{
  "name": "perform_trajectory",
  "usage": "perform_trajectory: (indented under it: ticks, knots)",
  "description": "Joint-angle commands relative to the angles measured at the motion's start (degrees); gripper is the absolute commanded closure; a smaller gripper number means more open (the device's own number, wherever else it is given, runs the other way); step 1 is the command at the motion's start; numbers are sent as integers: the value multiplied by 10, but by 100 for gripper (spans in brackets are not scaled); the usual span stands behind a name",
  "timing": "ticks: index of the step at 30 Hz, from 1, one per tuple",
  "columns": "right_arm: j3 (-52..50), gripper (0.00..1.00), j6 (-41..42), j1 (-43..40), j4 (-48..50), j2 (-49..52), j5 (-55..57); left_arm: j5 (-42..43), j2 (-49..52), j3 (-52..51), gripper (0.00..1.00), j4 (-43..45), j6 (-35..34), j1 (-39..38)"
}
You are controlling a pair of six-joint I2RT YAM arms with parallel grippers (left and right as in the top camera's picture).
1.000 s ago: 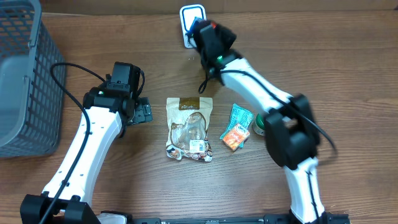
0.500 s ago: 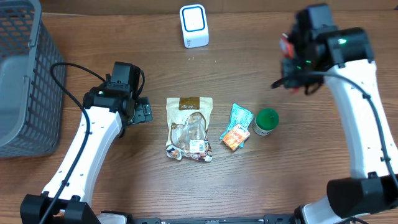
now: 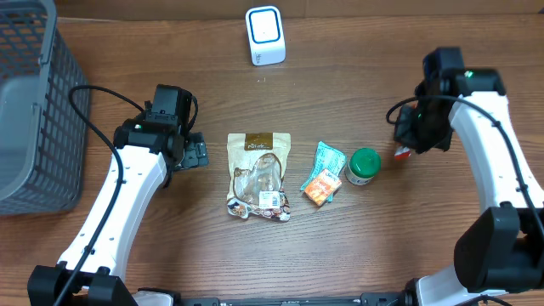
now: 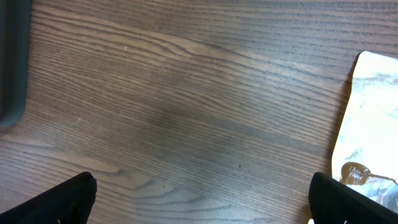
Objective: Scan the item barcode
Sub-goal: 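Lower the red strip onto the table right of the jar, release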
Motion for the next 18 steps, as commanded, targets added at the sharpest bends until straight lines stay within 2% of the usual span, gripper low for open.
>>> perform_trajectory:
  ticks: [1, 11, 18]
  knots:
    - [-70, 96, 12, -2, 52, -1, -12, -5, -5, 9, 0, 1, 0, -1]
    - [-196, 96, 25, -5, 180, -1, -25, -5, -5, 9, 0, 1, 0, -1]
    - [-215, 97, 25, -9, 203, -1, -24, -5, -5, 9, 0, 1, 0, -1]
